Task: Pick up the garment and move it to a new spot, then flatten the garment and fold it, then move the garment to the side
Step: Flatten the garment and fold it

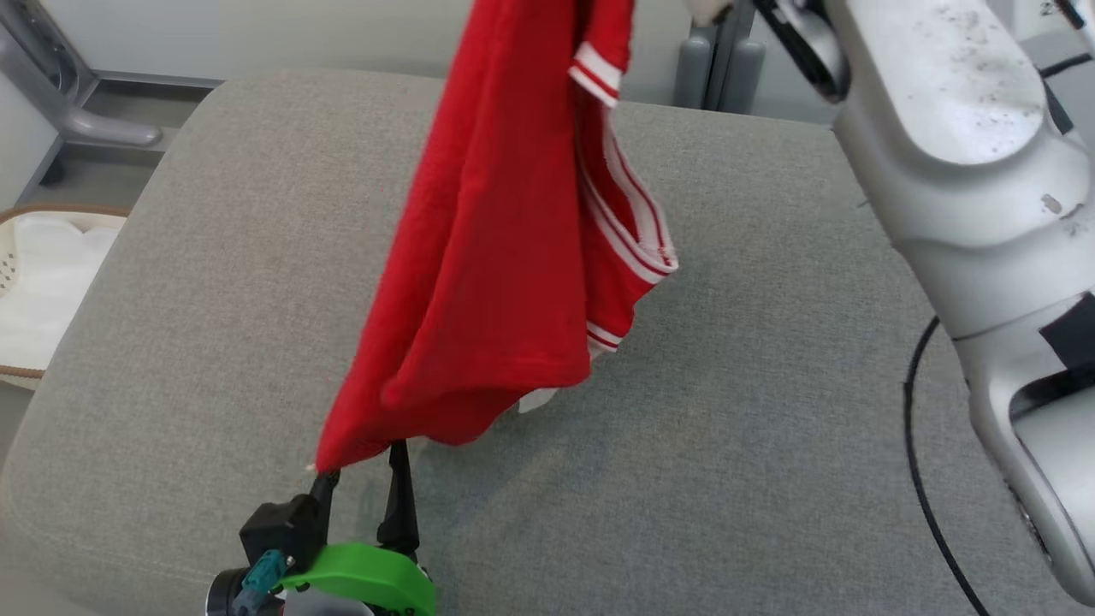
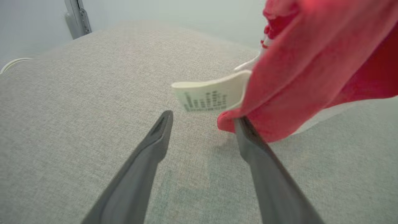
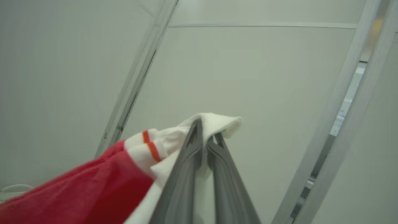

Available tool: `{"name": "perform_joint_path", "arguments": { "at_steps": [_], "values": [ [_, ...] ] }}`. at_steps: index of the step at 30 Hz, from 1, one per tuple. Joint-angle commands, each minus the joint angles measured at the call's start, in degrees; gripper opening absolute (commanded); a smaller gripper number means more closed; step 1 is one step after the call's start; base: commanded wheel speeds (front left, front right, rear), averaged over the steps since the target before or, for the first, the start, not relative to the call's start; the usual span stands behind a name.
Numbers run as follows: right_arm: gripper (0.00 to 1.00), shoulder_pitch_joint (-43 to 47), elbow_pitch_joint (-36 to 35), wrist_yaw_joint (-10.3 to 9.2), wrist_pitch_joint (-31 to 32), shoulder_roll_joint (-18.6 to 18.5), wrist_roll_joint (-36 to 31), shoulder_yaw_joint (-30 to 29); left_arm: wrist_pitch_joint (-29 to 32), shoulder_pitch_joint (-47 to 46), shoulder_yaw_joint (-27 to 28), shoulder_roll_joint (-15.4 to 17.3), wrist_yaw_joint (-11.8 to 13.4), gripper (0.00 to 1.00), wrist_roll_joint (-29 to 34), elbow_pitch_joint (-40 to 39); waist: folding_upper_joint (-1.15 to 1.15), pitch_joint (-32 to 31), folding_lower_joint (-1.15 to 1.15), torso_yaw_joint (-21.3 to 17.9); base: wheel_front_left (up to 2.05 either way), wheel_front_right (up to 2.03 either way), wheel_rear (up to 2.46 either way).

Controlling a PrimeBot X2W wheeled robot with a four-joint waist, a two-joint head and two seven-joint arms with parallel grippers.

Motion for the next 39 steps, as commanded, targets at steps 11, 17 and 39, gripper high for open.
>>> {"name": "perform_joint_path", "arguments": {
  "at_steps": [11, 17, 39],
  "values": [
    [0.0, 33.9, 4.7, -0.11, 0.0, -14.0, -7.5, -20.1, 0.0, -3.5, 1.1, 0.2, -0.6, 1.0, 1.7, -1.4, 0.0, 3.7, 0.0, -8.4, 0.0, 0.0, 0.0],
    [1.0, 47.7, 0.2, -0.1, 0.0, -11.2, -7.3, -28.9, 0.0, -4.8, -0.1, 0.2, -1.5, 1.0, 2.1, -2.3, 0.0, 4.1, 0.0, -12.1, 0.0, 0.0, 0.0],
    [1.0, 51.8, -16.1, -0.1, 0.0, -2.2, -8.5, -30.0, 0.0, -13.5, -11.8, 0.2, -4.8, 1.0, -1.0, 6.6, 0.0, 11.7, 0.0, -19.9, 0.0, 0.0, 0.0]
  ]
}}
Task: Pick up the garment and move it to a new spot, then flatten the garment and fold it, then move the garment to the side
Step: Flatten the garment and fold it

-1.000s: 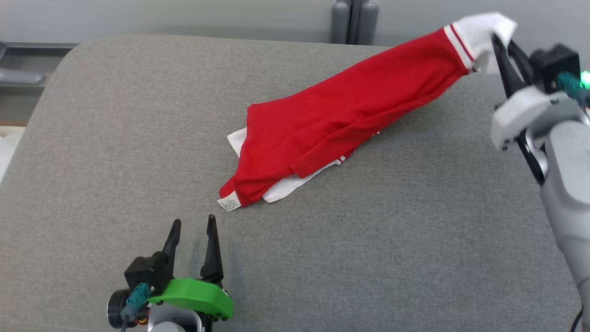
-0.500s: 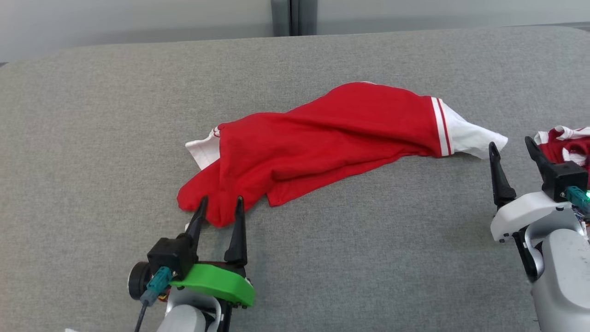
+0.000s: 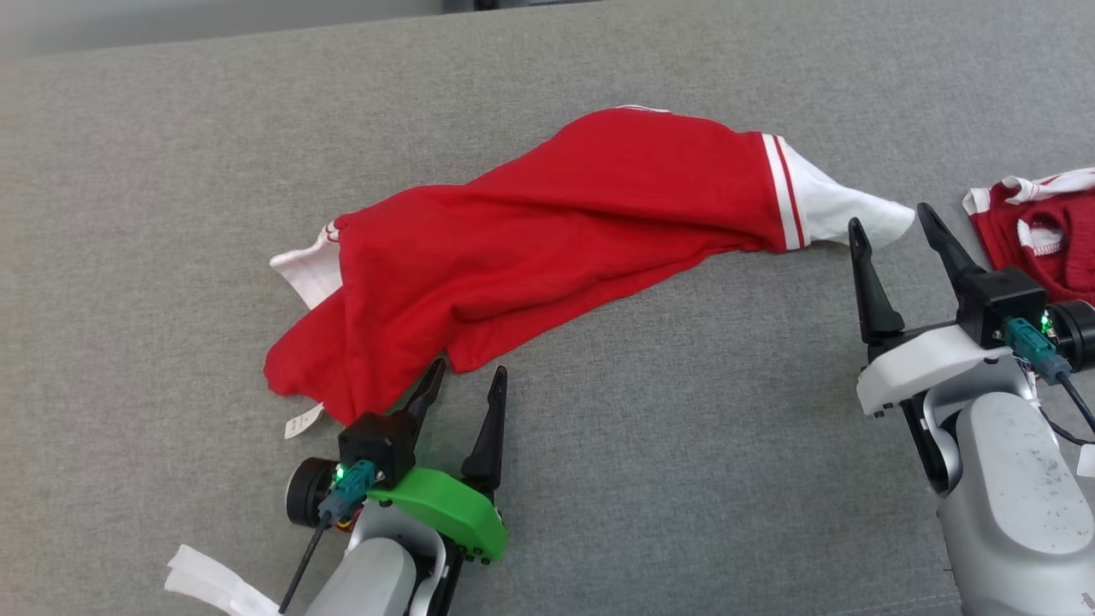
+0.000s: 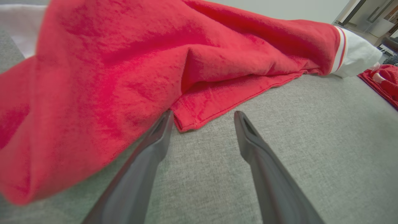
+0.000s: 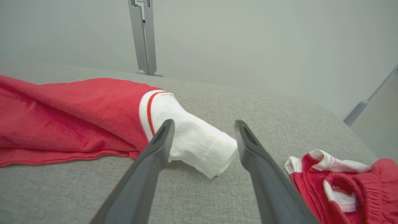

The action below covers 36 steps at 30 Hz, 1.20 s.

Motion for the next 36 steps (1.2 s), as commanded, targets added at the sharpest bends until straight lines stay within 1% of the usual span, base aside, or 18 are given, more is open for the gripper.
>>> {"name": "perform_joint_path", "arguments": {
  "at_steps": [1, 8, 9, 10, 11, 12, 18, 20, 24, 30, 36],
  "values": [
    [1.0, -0.6, -0.3, -0.09, 0.0, 0.0, 0.4, 0.3, 0.0, -1.7, -0.1, 0.3, -0.2, 1.0, -0.2, 1.2, 0.0, 2.2, 0.0, -2.0, 0.0, 0.0, 0.0],
    [1.0, -0.8, -0.8, -0.09, 0.0, 0.2, 0.6, 0.5, 0.1, -3.8, -0.1, 0.3, 0.1, 1.0, -1.3, 5.4, 0.0, 3.4, 0.0, -3.1, 0.0, 0.0, 0.0],
    [1.0, -0.8, -0.8, -0.09, 0.0, 0.2, 0.6, 0.5, 0.1, -3.9, 0.0, 0.3, 0.1, 0.95, -1.5, 5.8, 0.0, 3.5, 0.0, -3.2, 0.0, 0.0, 0.0],
    [1.0, -0.8, -0.8, -0.09, 0.0, 0.3, 0.6, 0.5, 0.1, -4.0, 0.1, 0.3, 0.2, 0.53, -1.6, 6.1, 0.0, 3.5, 0.0, -3.2, 0.0, 0.0, 0.0],
    [1.0, -0.7, -0.9, -0.09, 0.0, 0.3, 0.4, 0.4, 0.1, -4.0, 0.1, 0.3, 0.2, 0.3, -1.6, 6.4, 0.0, 3.5, 0.0, -3.3, 0.0, 0.0, 0.0],
    [1.0, -0.6, -0.9, -0.09, 0.0, 0.4, 0.3, 0.3, 0.2, -4.0, 0.1, 0.3, 0.2, 0.0, -1.6, 6.6, 0.0, 3.4, 0.0, -3.2, 0.0, 0.0, 0.0],
    [1.0, -0.4, -0.3, -0.09, 0.0, 0.5, 0.2, 0.0, 0.0, -3.5, 1.0, 0.3, 0.3, 0.0, -1.7, 4.8, 0.0, 2.2, 0.0, -2.1, 0.0, 0.0, 0.0],
    [1.0, 0.6, -0.3, -0.09, 0.0, 0.5, 0.1, -0.3, 0.0, -2.7, 1.3, 0.3, 0.2, 0.0, -1.3, 3.0, 0.0, 0.9, 0.0, -0.9, 0.0, 0.0, 0.0],
    [1.0, 2.3, 0.1, -0.09, 0.0, 0.5, 0.5, -0.9, 0.0, -0.6, 2.3, 0.3, 0.9, 0.0, -1.0, -1.1, 0.0, -2.1, 0.0, 2.0, 0.0, 0.0, 0.0],
    [1.0, 5.2, 0.4, -0.09, 0.0, 1.3, 0.8, -1.0, 0.0, 3.7, 7.0, 0.3, 2.8, 0.0, -0.6, -7.7, 0.0, -6.5, 0.0, 5.9, 0.0, 0.0, 0.0],
    [1.0, 7.3, 0.6, -0.09, 0.0, 2.2, 1.1, -0.5, 0.0, 6.7, 12.3, 0.3, 3.0, 0.0, 2.3, -8.4, 0.0, -9.1, 0.0, 7.6, 0.0, 0.0, 0.0]
  ]
}}
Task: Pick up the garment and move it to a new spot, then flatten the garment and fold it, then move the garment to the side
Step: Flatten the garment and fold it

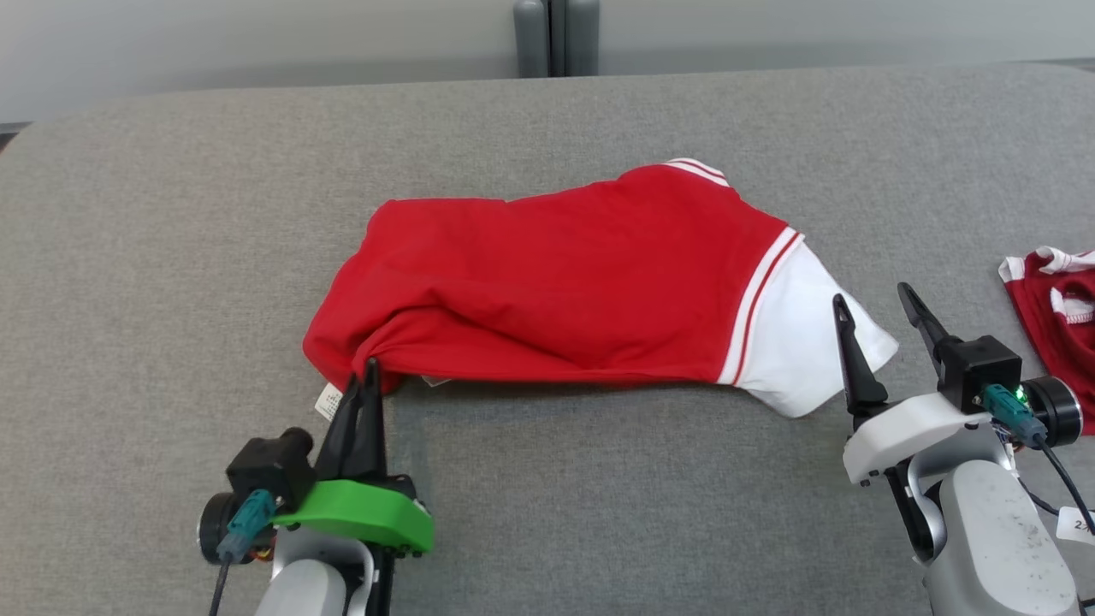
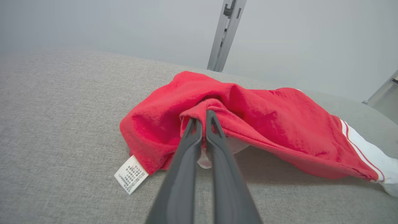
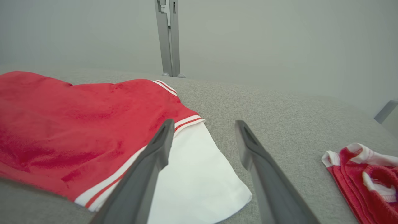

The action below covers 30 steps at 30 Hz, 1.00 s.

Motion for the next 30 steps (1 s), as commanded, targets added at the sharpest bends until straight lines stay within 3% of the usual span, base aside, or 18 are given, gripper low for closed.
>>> {"name": "perform_joint_path", "arguments": {
  "at_steps": [1, 8, 9, 10, 11, 17, 30],
  "values": [
    [1.0, 1.2, 0.1, -0.09, 0.0, 0.1, 0.2, 0.1, 0.0, 1.2, 1.4, 0.3, 0.3, 0.0, 0.7, 0.2, 0.0, -2.7, 0.0, 2.3, 0.0, 0.0, 0.0],
    [1.0, 3.7, -0.1, -0.09, 0.0, 0.6, 0.7, 1.0, 0.0, 4.7, 7.4, 0.3, 1.9, 0.0, 3.7, 5.1, 0.0, -4.5, 0.0, 1.5, 0.0, 0.0, 0.0],
    [1.0, 4.0, 0.0, -0.09, 0.0, 0.7, 0.7, 1.1, 0.0, 5.2, 7.9, 0.3, 2.1, 0.24, 4.0, 6.0, 0.0, -4.7, 0.0, 1.3, 0.0, 0.0, 0.0],
    [1.0, 4.4, 0.0, -0.09, 0.0, 0.7, 0.8, 1.3, 0.0, 5.9, 8.5, 0.3, 2.2, 0.66, 3.9, 7.1, 0.0, -5.0, 0.0, 1.0, 0.0, 0.0, 0.0],
    [1.0, 4.7, 0.1, -0.09, 0.0, 0.7, 1.2, 1.6, 0.0, 6.2, 8.7, 0.3, 2.1, 1.0, 4.1, 7.8, 0.0, -5.2, 0.0, 0.8, 0.0, 0.0, 0.0],
    [1.0, 6.7, -0.3, -0.09, 0.0, 0.8, 4.1, 3.9, 0.0, 7.7, 11.4, 0.3, 3.3, 1.0, 5.5, 6.7, 0.0, -7.0, 0.0, -1.1, 0.0, 0.0, 0.0],
    [1.0, 9.8, -0.3, -0.09, 0.0, 0.7, 6.0, 6.2, 0.0, 9.0, 11.0, 0.3, 3.1, 1.0, 8.0, 7.9, 0.0, -8.5, 0.0, -3.2, 0.0, 0.0, 0.0]
  ]
}}
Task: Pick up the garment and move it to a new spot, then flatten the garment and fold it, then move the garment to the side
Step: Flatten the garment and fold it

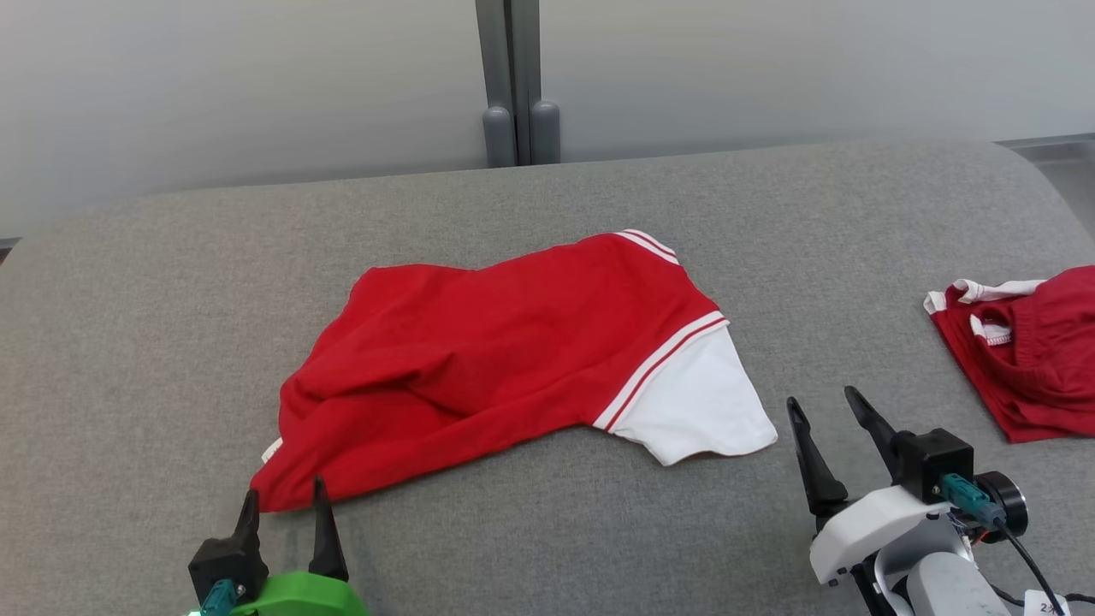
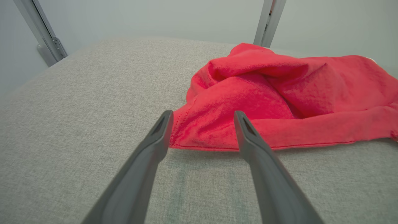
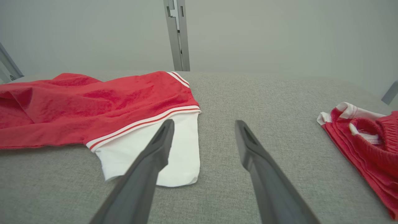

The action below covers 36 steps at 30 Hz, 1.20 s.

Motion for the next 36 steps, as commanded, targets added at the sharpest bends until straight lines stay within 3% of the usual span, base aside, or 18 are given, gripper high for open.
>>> {"name": "perform_joint_path", "arguments": {
  "at_steps": [1, 8, 16, 17, 19, 22, 33, 36],
  "values": [
    [1.0, 0.0, 0.5, -0.09, 0.0, -0.2, 0.4, 0.2, 0.0, 0.5, -0.1, 0.3, 0.1, 1.0, -0.3, -0.1, 0.0, 0.8, 0.0, 0.1, 0.0, 0.0, 0.0],
    [1.0, -4.6, 5.5, -0.09, 0.0, -0.3, 0.0, 0.3, 0.0, -2.6, -1.2, 0.3, -0.1, 1.0, -0.5, -0.8, 0.0, 5.5, 0.0, 1.7, 0.0, 0.0, 0.0],
    [1.0, -8.8, 15.9, -0.09, 0.0, -0.2, -0.5, 1.8, 0.0, -4.7, -2.8, 0.3, 0.3, 1.0, -1.5, 0.0, 0.0, 8.5, 0.0, 3.4, 0.0, 0.0, 0.0],
    [0.9, -9.0, 17.4, -0.09, 0.0, -0.3, -0.7, 2.3, 0.0, -4.9, -2.9, 0.3, 0.4, 1.0, -1.5, 0.0, 0.0, 8.6, 0.0, 3.5, 0.0, 0.0, 0.0],
    [0.0, -9.0, 20.4, -0.09, 0.2, -0.2, -0.8, 3.2, 0.0, -5.1, -3.2, 0.3, 0.6, 1.0, -1.8, 0.1, 0.0, 8.8, 0.0, 3.7, 0.0, 0.0, 0.0],
    [0.0, -8.7, 22.4, -0.09, 0.4, -0.2, -1.0, 2.2, 0.0, -4.9, -3.3, 0.3, 0.7, 1.0, -2.1, 0.2, 0.0, 8.7, 0.0, 3.7, 0.0, 0.0, 0.0],
    [0.0, -6.3, 17.9, -0.16, 0.2, -0.4, -5.6, -8.0, 0.0, -2.9, -5.2, 0.3, -1.4, 1.0, -5.7, 2.4, 0.0, 8.4, 0.0, 2.8, 0.0, 0.0, 0.0],
    [0.0, -6.4, 17.3, -0.16, 0.1, -0.4, -5.9, -9.0, 0.0, -3.2, -5.8, 0.3, -0.8, 1.0, -7.1, 3.3, 0.0, 8.6, 0.0, 2.6, 0.0, 0.0, 0.0]
  ]
}}
